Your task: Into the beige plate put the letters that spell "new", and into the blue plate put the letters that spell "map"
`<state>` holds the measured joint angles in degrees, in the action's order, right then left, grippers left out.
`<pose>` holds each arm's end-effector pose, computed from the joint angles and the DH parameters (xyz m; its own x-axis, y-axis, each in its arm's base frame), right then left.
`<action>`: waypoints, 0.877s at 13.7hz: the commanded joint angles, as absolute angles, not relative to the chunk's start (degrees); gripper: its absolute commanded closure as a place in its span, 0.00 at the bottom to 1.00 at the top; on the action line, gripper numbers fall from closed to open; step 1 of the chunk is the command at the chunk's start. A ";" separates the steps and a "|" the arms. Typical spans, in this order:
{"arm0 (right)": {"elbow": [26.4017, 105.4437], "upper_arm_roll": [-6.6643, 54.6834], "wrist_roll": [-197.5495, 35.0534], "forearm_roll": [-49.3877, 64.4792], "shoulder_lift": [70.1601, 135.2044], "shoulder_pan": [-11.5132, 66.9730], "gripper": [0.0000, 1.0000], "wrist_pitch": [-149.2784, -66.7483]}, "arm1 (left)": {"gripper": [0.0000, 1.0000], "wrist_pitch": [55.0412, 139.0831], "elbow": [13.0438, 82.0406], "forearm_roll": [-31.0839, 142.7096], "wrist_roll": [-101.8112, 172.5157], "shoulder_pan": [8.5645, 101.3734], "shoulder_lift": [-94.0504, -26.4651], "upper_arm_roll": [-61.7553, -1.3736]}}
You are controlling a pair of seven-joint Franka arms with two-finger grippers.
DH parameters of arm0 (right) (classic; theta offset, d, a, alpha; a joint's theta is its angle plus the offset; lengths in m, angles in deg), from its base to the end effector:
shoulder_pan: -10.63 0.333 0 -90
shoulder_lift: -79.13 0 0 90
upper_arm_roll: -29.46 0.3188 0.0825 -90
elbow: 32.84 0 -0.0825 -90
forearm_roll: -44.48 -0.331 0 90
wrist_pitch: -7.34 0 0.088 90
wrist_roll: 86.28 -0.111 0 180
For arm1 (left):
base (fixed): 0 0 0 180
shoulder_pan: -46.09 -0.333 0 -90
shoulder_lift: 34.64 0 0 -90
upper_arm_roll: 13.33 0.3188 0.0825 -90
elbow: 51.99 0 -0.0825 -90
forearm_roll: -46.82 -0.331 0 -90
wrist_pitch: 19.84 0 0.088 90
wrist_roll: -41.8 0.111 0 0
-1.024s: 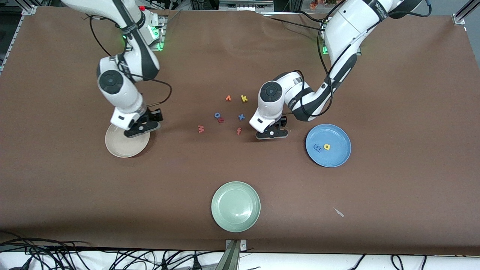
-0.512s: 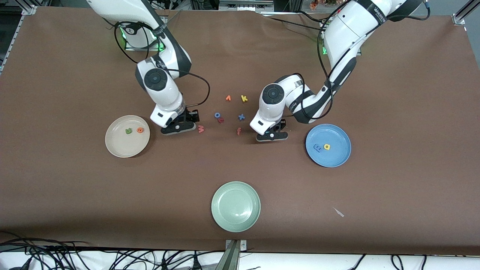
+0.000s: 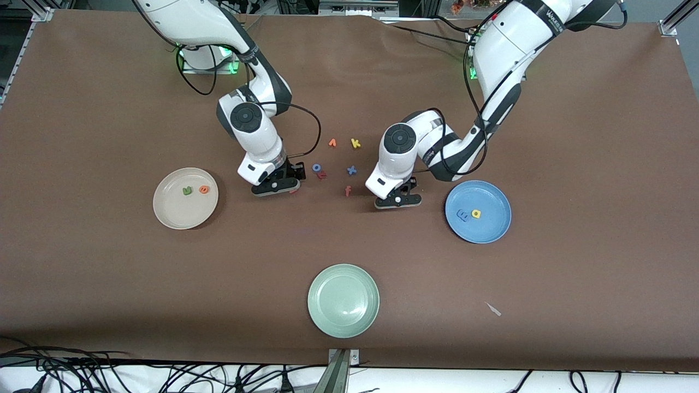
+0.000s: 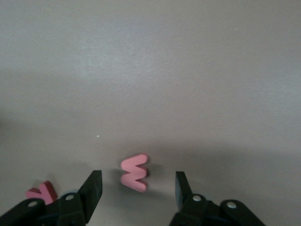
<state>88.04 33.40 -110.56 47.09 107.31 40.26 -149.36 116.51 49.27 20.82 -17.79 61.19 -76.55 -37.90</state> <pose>0.4717 0.3133 0.2359 0.9753 0.1862 0.1191 0.1946 -0.9788 -0.0636 0.4989 -0.3702 0.2120 0.9946 0.1035 0.0027 0.1035 -0.9941 -0.0316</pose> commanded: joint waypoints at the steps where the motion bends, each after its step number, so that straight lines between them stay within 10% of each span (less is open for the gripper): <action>1: 87.13 33.24 -111.50 46.24 109.27 41.39 0.29 -151.47 | 0.80 115.08 48.82 19.14 -17.70 60.43 -74.90 -37.76; 6: 87.49 33.15 -112.21 46.33 110.50 42.10 0.36 -153.23 | 0.80 108.59 48.90 20.01 -5.16 55.77 -71.12 -38.55; 12: 87.49 32.80 -111.33 46.59 109.89 42.01 0.83 -153.06 | 0.80 98.56 50.48 20.19 14.08 47.43 -66.37 -38.90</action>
<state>87.72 33.07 -111.49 47.08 109.33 41.51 -152.30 100.33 48.24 20.73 8.00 50.41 -68.61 -38.21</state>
